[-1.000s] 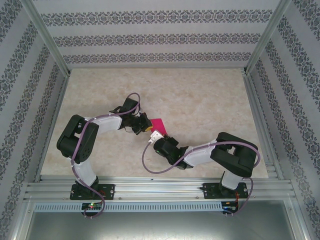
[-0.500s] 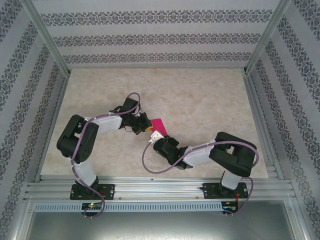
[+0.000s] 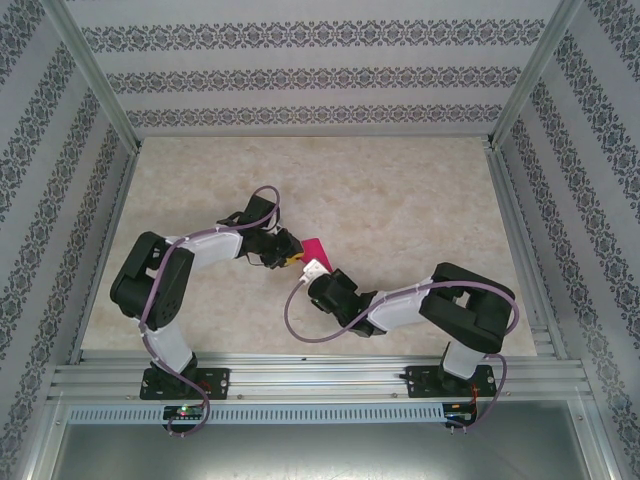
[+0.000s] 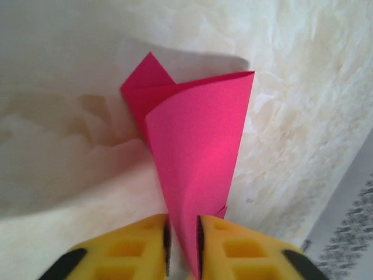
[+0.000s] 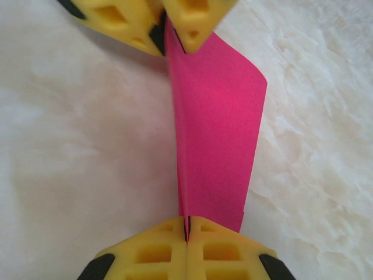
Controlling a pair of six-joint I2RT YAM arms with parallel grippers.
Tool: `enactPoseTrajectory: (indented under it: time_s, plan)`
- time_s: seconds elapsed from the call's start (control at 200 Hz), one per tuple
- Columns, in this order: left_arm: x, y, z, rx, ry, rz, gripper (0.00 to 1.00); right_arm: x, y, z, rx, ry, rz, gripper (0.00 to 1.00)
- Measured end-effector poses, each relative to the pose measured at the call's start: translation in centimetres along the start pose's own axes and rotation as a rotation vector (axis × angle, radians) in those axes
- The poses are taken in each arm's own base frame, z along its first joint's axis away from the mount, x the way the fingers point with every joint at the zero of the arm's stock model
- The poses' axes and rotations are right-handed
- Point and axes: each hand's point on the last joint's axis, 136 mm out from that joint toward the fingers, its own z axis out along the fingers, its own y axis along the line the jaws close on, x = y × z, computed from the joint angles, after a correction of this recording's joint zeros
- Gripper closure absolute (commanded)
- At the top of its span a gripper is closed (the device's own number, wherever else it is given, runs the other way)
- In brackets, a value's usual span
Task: Fold a paper plane with a square sheet of paper (pick it up from the middle)
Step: Fold the wing for the fifth time at the center of the table.
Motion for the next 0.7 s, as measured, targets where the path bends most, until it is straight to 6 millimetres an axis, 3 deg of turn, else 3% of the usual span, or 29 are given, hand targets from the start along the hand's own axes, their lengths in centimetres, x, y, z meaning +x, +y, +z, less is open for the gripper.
enactPoseTrajectory:
  time_s: [0.1, 0.315, 0.699]
  plan:
    - [-0.4, -0.4, -2.1, -0.021, -0.066, 0.029, 0.49, -0.7, -0.1, -0.1, -0.064, -0.011, 0.098, 1.0]
    - [-1.4, -1.0, -6.6, -0.042, -0.222, 0.074, 0.48, -1.2, 0.1, 0.1, -0.208, -0.002, 0.309, 1.0]
    - [-1.1, 0.9, -7.0, -0.113, -0.239, 0.072, 0.49, -0.7, 0.9, 0.8, -0.407, 0.075, 0.587, 1.0]
